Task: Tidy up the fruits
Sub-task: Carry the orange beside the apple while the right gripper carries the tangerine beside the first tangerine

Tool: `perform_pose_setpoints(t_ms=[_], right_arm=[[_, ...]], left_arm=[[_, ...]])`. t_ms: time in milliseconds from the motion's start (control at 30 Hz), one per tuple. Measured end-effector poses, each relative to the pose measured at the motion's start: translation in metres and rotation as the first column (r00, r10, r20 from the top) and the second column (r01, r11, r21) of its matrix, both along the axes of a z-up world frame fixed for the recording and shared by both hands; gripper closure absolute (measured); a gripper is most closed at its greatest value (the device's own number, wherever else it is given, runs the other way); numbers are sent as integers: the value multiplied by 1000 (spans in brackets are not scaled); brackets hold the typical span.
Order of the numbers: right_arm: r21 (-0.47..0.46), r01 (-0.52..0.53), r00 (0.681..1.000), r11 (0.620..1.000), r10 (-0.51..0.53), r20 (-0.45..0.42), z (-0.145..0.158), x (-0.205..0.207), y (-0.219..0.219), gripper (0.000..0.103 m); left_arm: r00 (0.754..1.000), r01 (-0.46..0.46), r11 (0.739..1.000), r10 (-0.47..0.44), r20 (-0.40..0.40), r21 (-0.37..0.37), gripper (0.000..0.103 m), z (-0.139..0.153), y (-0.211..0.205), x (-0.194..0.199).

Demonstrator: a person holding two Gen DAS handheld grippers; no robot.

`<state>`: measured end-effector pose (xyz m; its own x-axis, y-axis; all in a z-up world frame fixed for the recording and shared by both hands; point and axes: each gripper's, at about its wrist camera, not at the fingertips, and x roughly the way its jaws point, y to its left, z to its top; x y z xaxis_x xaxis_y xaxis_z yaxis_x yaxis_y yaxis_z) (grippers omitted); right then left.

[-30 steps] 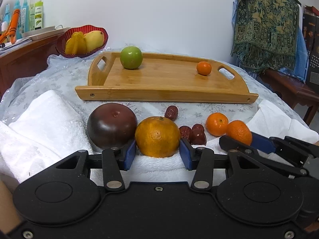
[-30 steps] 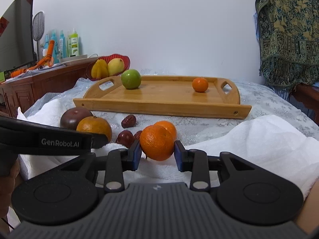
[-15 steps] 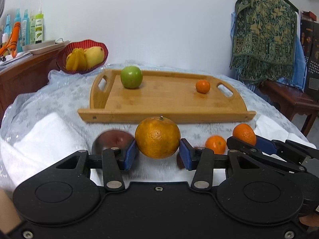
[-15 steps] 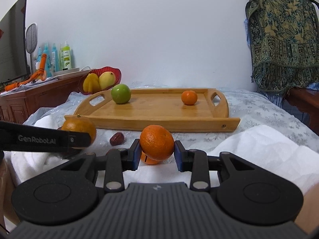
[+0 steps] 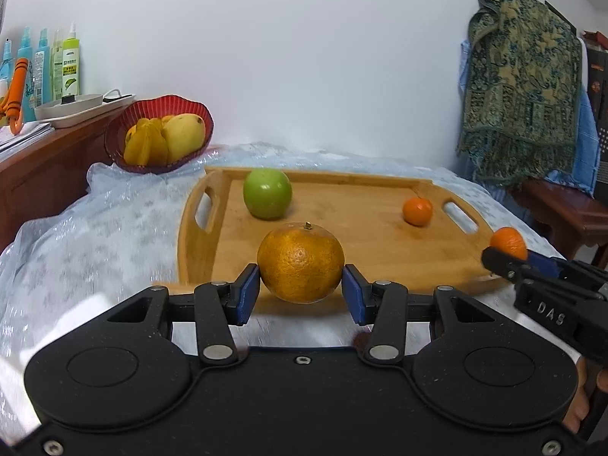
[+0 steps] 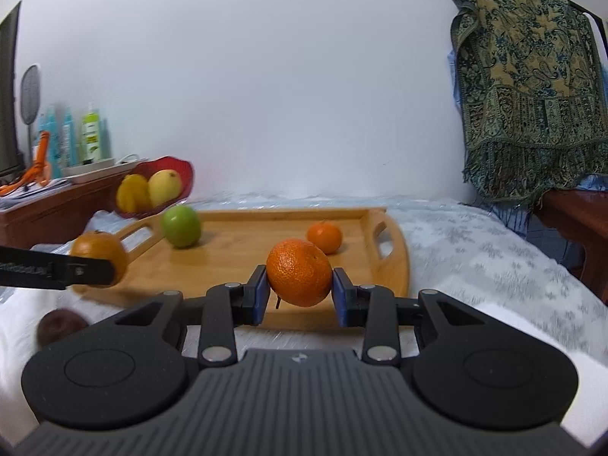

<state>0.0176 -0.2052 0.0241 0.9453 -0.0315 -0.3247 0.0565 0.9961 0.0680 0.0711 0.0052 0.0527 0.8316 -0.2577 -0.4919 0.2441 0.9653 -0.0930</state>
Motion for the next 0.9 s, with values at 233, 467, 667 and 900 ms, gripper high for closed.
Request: perform_pose_setpoints(t_ms=[233, 467, 667, 900], right_arm=[[-25, 33, 999, 999, -34, -20, 2, 41, -12, 64], [-64, 39, 996, 997, -44, -75, -4, 82, -13, 64], [-84, 30, 994, 996, -39, -103, -12, 107, -8, 64], [-55, 30, 984, 998, -39, -172, -21, 120, -9, 64]], left_arm=[[999, 6, 1000, -7, -31, -27, 58, 0, 5, 52], [999, -8, 1000, 7, -51, -25, 58, -7, 9, 101], [995, -10, 998, 4, -104, -60, 59, -25, 18, 124], [997, -9, 999, 6, -72, -37, 59, -26, 18, 128]])
